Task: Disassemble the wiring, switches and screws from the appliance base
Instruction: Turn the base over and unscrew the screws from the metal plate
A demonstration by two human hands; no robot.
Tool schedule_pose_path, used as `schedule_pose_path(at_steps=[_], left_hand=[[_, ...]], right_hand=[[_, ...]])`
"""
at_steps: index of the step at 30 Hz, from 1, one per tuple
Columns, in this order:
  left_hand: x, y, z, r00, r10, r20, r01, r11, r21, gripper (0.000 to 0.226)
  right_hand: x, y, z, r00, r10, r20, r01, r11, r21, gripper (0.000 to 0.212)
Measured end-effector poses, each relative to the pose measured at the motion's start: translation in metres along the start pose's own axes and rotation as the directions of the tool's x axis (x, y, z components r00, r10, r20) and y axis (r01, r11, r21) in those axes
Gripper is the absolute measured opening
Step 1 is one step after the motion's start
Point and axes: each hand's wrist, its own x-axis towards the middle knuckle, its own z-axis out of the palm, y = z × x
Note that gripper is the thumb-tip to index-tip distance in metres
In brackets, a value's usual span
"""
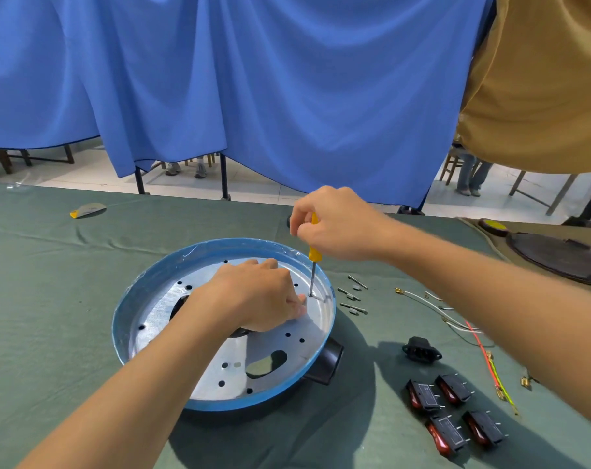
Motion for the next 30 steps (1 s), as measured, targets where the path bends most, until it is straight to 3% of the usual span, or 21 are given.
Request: schedule_pose_path(at_steps=[3,8,12,16,20,22,25,28,30], left_hand=[[-0.004,-0.002,0.002,1.000,0.011,0.022,-0.011,1.000,-0.011,0.045],[-0.003,0.008,0.002,1.000,-0.023,0.009,0.023,0.998,0.051,0.050],[-0.003,0.005,-0.001,1.000,-0.007,0.031,0.005,0.998,0.063,0.050],[-0.002,0.005,-0.001,1.000,0.005,0.028,-0.007,0.997,0.073,0.050],[-0.001,0.006,-0.001,1.000,-0.001,0.017,0.000,0.997,0.075,0.047],[-0.001,0.005,0.000,1.000,-0.002,0.016,0.001,0.997,0.074,0.047],[0.000,0.004,0.000,1.000,0.007,0.028,-0.009,0.997,0.072,0.048],[0.001,0.003,0.001,0.999,0.010,0.031,-0.012,0.998,0.062,0.048],[0.001,0.003,0.002,1.000,0.014,0.027,-0.016,0.998,0.054,0.047]], right_hand=[[-0.008,0.003,0.015,0.982,0.092,-0.167,-0.084,0.995,0.057,0.008],[-0.022,0.015,0.024,0.903,0.221,-0.368,-0.257,0.965,-0.052,0.041],[-0.026,0.024,0.018,0.940,0.201,-0.275,-0.174,0.978,0.118,0.022],[-0.025,0.028,0.011,0.985,0.110,-0.135,-0.091,0.986,0.137,0.018],[-0.022,0.024,0.019,0.963,0.123,-0.239,-0.114,0.992,0.054,0.043],[-0.021,0.024,0.021,0.945,0.126,-0.302,-0.110,0.991,0.069,0.036],[-0.020,0.026,0.021,0.958,0.131,-0.255,-0.092,0.983,0.159,0.018],[-0.020,0.024,0.021,0.970,0.156,-0.186,-0.124,0.977,0.173,0.025],[-0.020,0.021,0.021,0.961,0.169,-0.218,-0.140,0.980,0.139,0.039]])
